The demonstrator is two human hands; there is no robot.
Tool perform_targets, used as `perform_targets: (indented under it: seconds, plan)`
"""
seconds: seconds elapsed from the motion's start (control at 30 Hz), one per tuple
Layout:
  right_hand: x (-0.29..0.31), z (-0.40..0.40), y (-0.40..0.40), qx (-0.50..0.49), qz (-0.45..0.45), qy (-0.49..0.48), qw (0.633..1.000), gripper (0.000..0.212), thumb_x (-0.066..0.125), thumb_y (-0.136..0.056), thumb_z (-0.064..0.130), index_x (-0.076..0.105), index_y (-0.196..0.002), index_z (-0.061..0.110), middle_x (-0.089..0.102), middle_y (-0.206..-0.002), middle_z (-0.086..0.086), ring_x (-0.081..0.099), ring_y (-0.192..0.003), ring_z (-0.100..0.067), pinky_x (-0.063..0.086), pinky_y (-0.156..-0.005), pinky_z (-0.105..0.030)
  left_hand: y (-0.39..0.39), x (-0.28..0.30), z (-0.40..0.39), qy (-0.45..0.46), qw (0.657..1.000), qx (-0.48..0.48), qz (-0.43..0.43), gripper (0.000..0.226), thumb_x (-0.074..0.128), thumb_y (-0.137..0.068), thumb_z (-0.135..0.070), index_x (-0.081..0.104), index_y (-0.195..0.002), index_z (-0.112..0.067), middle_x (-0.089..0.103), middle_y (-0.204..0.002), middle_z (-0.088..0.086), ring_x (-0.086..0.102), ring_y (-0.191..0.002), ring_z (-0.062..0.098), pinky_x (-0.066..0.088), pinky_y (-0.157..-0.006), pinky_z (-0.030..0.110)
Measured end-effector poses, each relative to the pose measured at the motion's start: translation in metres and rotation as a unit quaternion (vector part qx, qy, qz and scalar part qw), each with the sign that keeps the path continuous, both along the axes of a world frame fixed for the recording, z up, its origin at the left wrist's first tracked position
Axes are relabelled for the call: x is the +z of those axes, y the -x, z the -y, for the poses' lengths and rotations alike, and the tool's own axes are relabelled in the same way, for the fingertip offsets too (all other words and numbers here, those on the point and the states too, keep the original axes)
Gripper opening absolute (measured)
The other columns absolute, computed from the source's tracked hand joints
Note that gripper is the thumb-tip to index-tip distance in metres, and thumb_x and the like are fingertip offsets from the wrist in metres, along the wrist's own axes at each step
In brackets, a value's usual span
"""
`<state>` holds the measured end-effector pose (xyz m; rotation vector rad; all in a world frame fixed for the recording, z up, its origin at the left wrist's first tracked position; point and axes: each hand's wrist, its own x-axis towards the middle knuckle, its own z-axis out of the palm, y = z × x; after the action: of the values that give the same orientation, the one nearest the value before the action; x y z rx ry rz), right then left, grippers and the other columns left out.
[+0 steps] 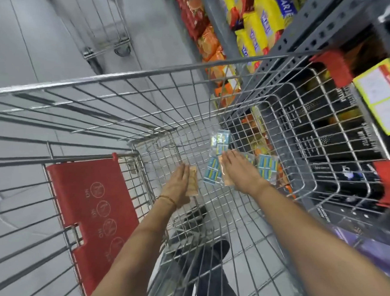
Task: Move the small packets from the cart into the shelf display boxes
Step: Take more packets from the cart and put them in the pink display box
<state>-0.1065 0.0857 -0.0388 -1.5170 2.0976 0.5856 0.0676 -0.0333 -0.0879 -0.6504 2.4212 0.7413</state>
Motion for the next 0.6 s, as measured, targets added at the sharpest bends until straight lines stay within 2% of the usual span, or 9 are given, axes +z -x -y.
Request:
perform_targets:
  seconds: [0.07,0.17,0.23,0.3,0.43,0.53,0.6]
  plan:
    - [0.024,0.003,0.003,-0.037,0.018,0.018,0.999,0.104,0.081,-0.069,0.025,0.014,-0.145,-0.001,0.029,-0.147,-0.021,0.027,-0.137,-0.034,0.033,-0.116,-0.041,0.011,0.022,0.004,-0.027,0.999,0.040,-0.020,0.110,0.074,-0.068,-0.023,-0.006,-0.142,-0.010,0.005,-0.154,0.011,0.013,-0.141,0.027,0.028,-0.113,0.040]
    - [0.065,0.008,0.004,-0.099,0.032,0.054,0.993,0.111,0.081,-0.068,0.035,0.011,-0.146,-0.002,0.026,-0.147,-0.020,0.026,-0.135,-0.035,0.034,-0.114,-0.043,0.031,0.062,0.009,-0.036,0.995,0.050,-0.084,0.111,0.077,-0.064,-0.023,0.001,-0.142,-0.006,0.012,-0.152,0.014,0.020,-0.138,0.029,0.025,-0.114,0.037]
    - [0.103,0.000,0.007,-0.148,0.011,0.108,0.983,0.110,0.081,-0.068,0.037,0.013,-0.145,-0.001,0.027,-0.147,-0.020,0.029,-0.134,-0.035,0.037,-0.112,-0.042,0.051,0.100,0.007,-0.045,0.989,0.036,-0.135,0.110,0.079,-0.063,-0.024,0.005,-0.142,-0.003,0.014,-0.151,0.017,0.022,-0.137,0.031,0.024,-0.113,0.035]
    - [0.141,-0.012,0.010,-0.180,-0.011,0.162,0.970,0.107,0.080,-0.068,0.036,0.015,-0.144,-0.002,0.029,-0.147,-0.019,0.029,-0.135,-0.034,0.040,-0.108,-0.041,0.071,0.140,0.003,-0.046,0.984,0.010,-0.172,0.108,0.079,-0.063,-0.026,0.009,-0.142,-0.001,0.015,-0.151,0.018,0.021,-0.139,0.031,0.024,-0.112,0.035]
    - [0.227,-0.067,0.020,-0.245,-0.049,0.255,0.934,0.100,0.077,-0.070,0.030,0.017,-0.144,-0.001,0.027,-0.149,-0.016,0.024,-0.140,-0.034,0.034,-0.114,-0.042,0.116,0.235,-0.027,-0.042,0.965,-0.075,-0.247,0.107,0.079,-0.063,-0.025,0.011,-0.142,-0.002,0.014,-0.152,0.018,0.019,-0.140,0.030,0.026,-0.113,0.039]
    - [0.286,-0.123,0.021,-0.297,-0.083,0.300,0.903,0.099,0.075,-0.069,0.030,0.018,-0.145,0.002,0.025,-0.151,-0.015,0.023,-0.141,-0.032,0.028,-0.116,-0.040,0.144,0.300,-0.064,-0.043,0.942,-0.155,-0.293,0.106,0.082,-0.060,-0.027,0.017,-0.140,0.001,0.021,-0.150,0.022,0.022,-0.139,0.033,0.024,-0.112,0.035]
    - [0.319,-0.164,0.019,-0.338,-0.099,0.319,0.880,0.098,0.074,-0.069,0.027,0.017,-0.146,0.004,0.023,-0.152,-0.014,0.022,-0.142,-0.031,0.030,-0.114,-0.040,0.161,0.337,-0.092,-0.041,0.928,-0.219,-0.299,0.108,0.084,-0.059,-0.029,0.019,-0.139,0.002,0.024,-0.148,0.021,0.025,-0.138,0.032,0.024,-0.112,0.034]
